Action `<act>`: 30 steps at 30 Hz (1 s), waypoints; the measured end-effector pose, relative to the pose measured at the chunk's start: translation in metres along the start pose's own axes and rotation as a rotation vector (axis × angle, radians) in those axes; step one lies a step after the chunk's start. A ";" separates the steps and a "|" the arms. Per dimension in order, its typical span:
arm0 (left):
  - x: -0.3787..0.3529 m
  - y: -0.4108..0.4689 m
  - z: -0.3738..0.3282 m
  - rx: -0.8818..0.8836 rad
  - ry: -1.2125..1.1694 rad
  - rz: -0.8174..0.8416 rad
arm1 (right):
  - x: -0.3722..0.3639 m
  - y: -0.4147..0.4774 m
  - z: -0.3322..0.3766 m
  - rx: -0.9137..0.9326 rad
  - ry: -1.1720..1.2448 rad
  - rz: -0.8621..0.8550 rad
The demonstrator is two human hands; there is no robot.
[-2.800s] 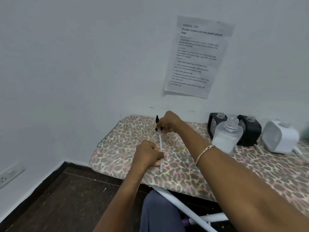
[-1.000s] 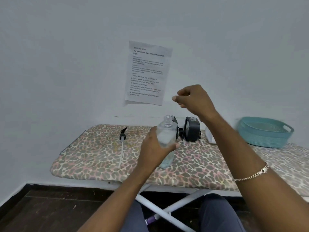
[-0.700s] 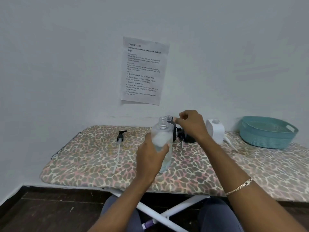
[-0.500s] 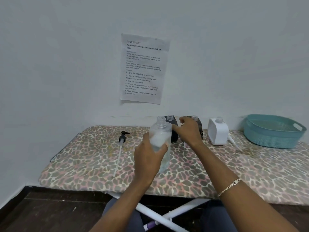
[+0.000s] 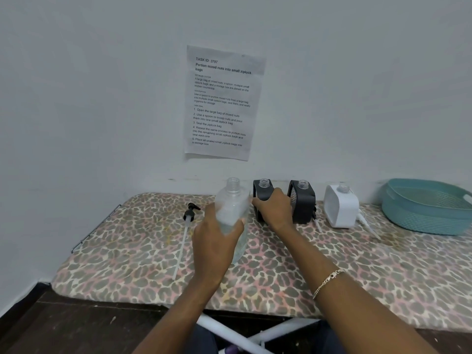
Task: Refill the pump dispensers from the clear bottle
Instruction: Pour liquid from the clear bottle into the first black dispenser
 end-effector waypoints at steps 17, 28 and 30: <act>-0.004 -0.008 0.002 -0.047 0.050 0.022 | 0.068 -0.073 -0.010 0.131 0.110 0.016; -0.006 -0.022 -0.017 -0.139 0.117 0.025 | 0.104 -0.121 -0.042 0.115 0.089 -0.009; -0.008 -0.024 -0.018 -0.168 0.151 0.024 | 0.105 -0.126 -0.046 0.122 0.121 -0.012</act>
Point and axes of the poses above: each hand's wrist, its own y-axis towards the middle knuckle, its own x-axis out of the back of the hand, z = x × y, the point moved 3 cm from there along y, towards the middle knuckle, and after that the axes turned 8 degrees about y, right-handed, at the moved point
